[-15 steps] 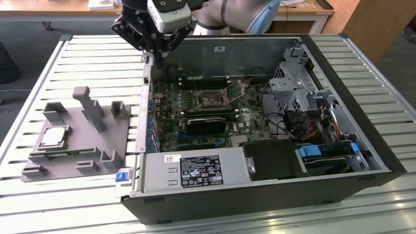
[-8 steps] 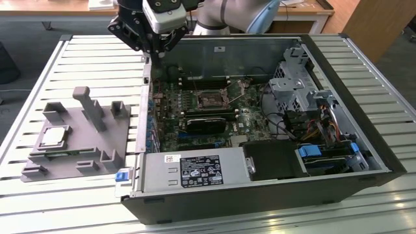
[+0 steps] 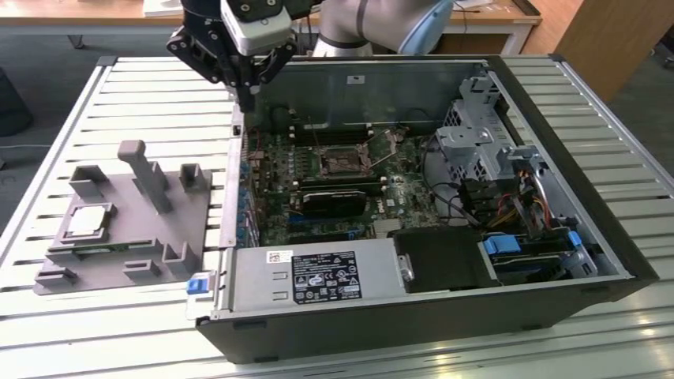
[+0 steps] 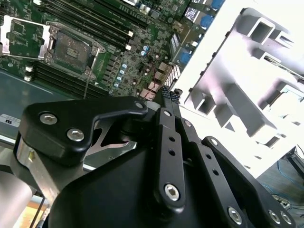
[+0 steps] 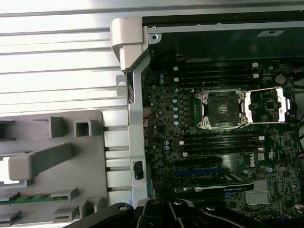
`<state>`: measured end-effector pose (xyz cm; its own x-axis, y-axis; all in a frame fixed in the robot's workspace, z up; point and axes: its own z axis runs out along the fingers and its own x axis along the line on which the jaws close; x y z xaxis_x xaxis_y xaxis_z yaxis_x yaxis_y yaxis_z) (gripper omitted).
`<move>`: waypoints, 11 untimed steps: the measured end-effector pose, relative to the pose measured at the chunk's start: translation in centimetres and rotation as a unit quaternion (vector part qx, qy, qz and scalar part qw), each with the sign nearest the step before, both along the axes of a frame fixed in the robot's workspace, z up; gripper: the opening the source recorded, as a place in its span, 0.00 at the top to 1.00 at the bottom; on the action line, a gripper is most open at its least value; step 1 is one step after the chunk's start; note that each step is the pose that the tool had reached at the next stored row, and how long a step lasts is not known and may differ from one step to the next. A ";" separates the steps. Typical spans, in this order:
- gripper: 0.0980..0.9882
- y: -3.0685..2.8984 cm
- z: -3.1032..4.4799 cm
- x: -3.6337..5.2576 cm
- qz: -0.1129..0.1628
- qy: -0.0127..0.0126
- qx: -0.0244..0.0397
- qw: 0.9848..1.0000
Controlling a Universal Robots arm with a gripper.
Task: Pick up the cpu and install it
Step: 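Reach for the cpu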
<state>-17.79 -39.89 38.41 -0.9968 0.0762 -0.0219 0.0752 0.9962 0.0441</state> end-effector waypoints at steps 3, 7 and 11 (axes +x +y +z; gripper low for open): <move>0.99 0.00 -0.03 -0.31 0.000 0.000 0.000 1.000; 0.99 0.00 -0.07 -0.71 0.000 0.000 0.000 1.000; 0.99 0.00 -0.11 -1.13 0.000 0.000 0.000 1.000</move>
